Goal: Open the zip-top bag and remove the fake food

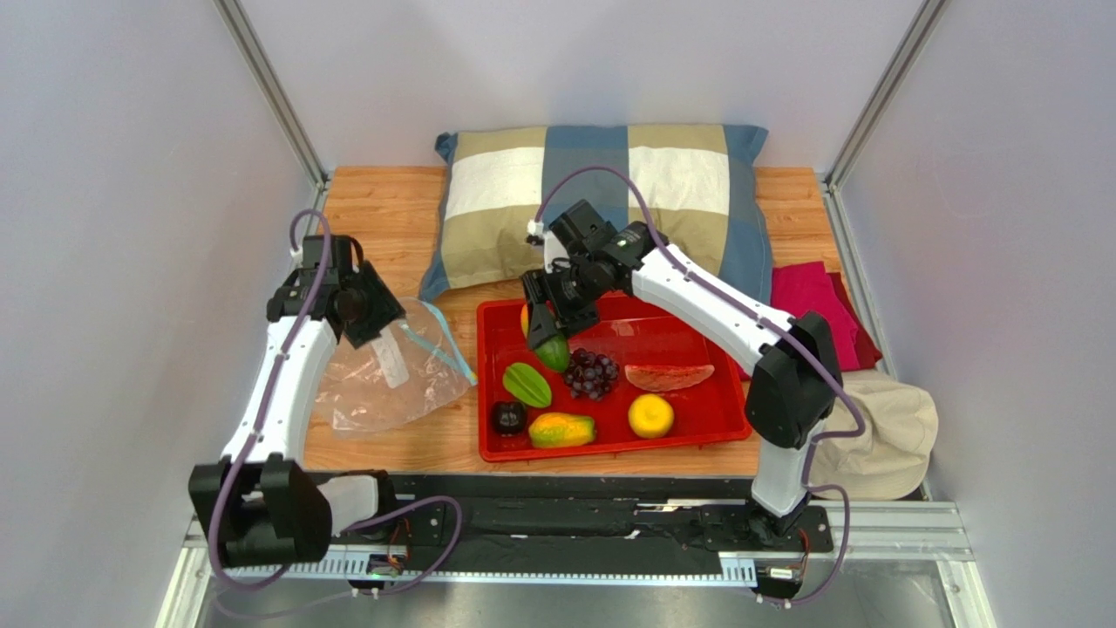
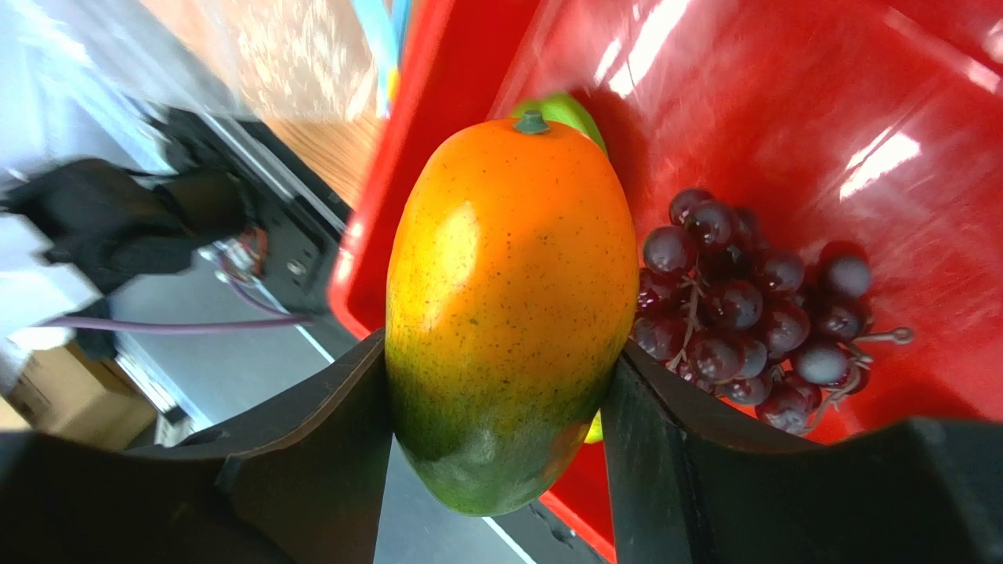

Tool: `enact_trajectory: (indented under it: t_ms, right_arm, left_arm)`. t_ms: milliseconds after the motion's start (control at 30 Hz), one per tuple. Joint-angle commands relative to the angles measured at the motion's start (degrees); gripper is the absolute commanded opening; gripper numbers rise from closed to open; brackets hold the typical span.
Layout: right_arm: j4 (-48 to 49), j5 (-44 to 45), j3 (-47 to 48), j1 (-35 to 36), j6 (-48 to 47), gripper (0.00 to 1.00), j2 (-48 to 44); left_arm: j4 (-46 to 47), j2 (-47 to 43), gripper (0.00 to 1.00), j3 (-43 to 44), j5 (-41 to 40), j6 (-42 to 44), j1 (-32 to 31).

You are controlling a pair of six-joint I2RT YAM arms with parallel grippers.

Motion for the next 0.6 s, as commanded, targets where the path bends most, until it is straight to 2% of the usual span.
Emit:
enact_trajectory:
  t_ms: [0, 100, 133, 200, 233, 300, 333, 400, 433, 467, 567]
  right_arm:
    - [2.67, 0.37, -0.16, 0.46, -4.07, 0.13, 4.49]
    - [1.97, 1.51, 3.00, 0.46, -5.31, 0.16, 8.62]
    - [1.79, 1.78, 3.62, 0.37, -5.49, 0.22, 9.76]
    - [0.74, 3.00, 5.12, 0.55, -5.40, 0.33, 12.14]
    - [0.21, 3.71, 5.99, 0.55, -5.05, 0.45, 12.76]
    - [-1.37, 5.64, 6.53, 0.46, -4.96, 0.54, 13.72]
    - [-1.55, 6.69, 6.18, 0.63, -4.70, 0.65, 13.55]
    - [-1.73, 9.68, 5.39, 0.72, -4.35, 0.77, 12.24]
    - [-1.90, 10.56, 5.13, 0.72, -4.26, 0.94, 11.62]
    - [-1.99, 11.96, 4.60, 0.63, -4.00, 1.00, 11.10]
    - [-2.87, 13.99, 3.81, 0.81, -3.21, 1.00, 8.72]
  left_arm:
    - [-4.07, -8.61, 0.59, 6.07, -3.59, -1.10, -6.48]
    - [-6.18, -12.56, 0.61, 5.37, -2.53, -5.05, -11.86]
    - [-6.71, -13.72, 0.62, 4.93, -2.53, -6.63, -15.70]
    - [-9.43, -18.35, 0.64, 4.92, -4.10, -7.78, -18.80]
    - [-9.96, -20.21, 0.65, 4.75, -4.63, -8.22, -20.38]
    - [-10.40, -24.95, 0.69, 4.75, -2.71, -7.88, -20.40]
    - [-10.75, -26.11, 0.71, 5.53, -1.31, -7.35, -20.40]
    - [-11.81, -28.48, 0.73, 6.68, 0.10, -6.91, -20.49]
    - [-11.90, -29.10, 0.74, 7.81, 1.42, -6.65, -20.66]
    - [-11.90, -29.54, 0.76, 8.26, 1.95, -6.73, -20.84]
    - [-9.88, -29.81, 0.82, 9.93, 5.37, -6.73, -21.45]
